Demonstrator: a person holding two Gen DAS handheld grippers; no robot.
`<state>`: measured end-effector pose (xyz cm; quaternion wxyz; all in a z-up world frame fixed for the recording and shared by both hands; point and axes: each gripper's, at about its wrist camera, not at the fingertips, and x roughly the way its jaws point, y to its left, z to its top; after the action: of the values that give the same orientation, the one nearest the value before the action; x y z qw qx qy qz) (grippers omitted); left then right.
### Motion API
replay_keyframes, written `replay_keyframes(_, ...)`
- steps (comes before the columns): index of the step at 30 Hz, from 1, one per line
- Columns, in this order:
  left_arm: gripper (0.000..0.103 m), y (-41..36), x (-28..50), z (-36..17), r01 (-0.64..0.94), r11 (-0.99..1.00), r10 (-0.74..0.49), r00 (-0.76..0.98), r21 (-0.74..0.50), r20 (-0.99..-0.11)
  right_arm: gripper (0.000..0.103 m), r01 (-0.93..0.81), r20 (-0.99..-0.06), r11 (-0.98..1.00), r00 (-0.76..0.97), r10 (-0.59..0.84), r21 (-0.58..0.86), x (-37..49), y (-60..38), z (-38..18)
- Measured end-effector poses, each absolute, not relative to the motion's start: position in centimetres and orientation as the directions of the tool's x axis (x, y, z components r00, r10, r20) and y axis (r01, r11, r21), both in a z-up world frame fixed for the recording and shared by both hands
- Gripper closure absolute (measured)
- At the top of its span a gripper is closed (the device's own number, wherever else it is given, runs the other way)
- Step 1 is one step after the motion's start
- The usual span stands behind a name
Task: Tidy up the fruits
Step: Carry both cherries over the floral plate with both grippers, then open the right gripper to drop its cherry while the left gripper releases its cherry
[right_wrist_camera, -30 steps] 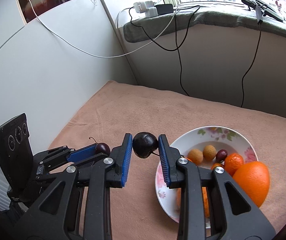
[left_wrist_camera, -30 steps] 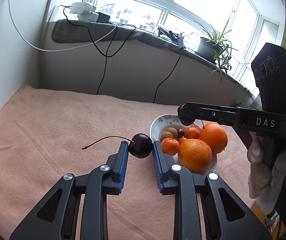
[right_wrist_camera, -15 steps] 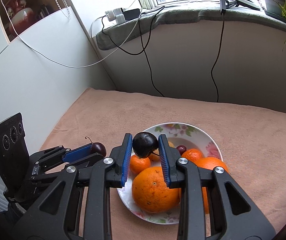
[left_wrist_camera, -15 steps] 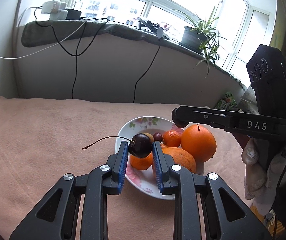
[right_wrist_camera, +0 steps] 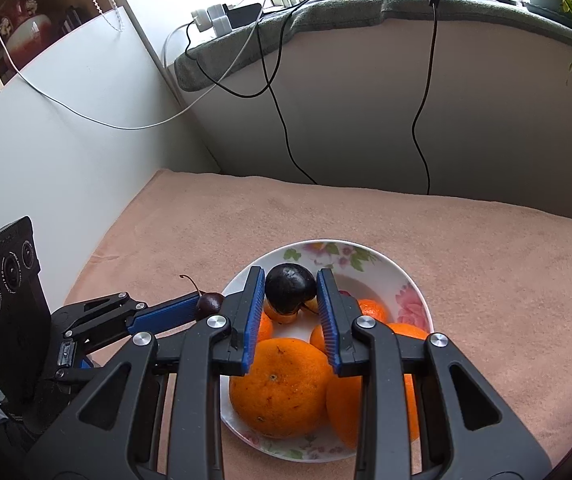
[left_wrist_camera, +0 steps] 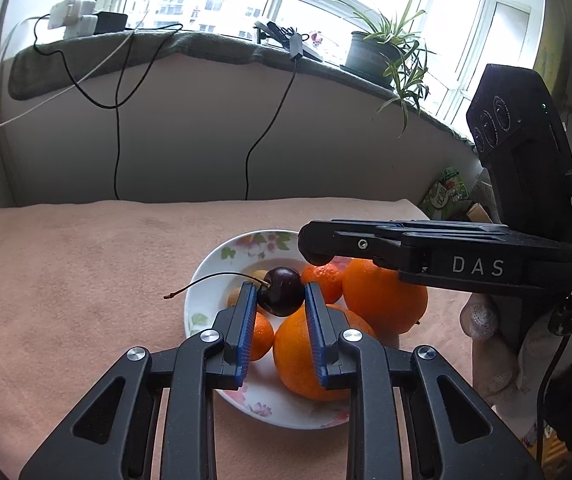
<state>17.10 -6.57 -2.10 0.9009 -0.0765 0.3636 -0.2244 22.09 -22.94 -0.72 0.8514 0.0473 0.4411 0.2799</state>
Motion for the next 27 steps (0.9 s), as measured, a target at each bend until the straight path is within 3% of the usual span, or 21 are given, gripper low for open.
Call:
replay_keyframes(20, 0.079, -7.48, 17.64, -2.31, 0.348, 0.886, -0.462, 0.623, -0.306, -0.632, 0.075, -0.41, -0.725, 0.833, 0.432, 0.537, 0.372, 22.5, -23.57, -1.71)
replay_keyframes(23, 0.07, -7.55, 17.56, -2.19, 0.35, 0.887, -0.461, 0.626, -0.303, -0.629, 0.075, -0.411, -0.723, 0.832, 0.434, 0.537, 0.372, 22.48, -23.6, -1.59)
replay_keyframes(27, 0.069, -7.65, 17.48, -2.05, 0.35, 0.887, -0.462, 0.629, -0.302, -0.626, 0.075, -0.411, -0.719, 0.831, 0.437, 0.541, 0.375, 22.62, -23.69, -1.37)
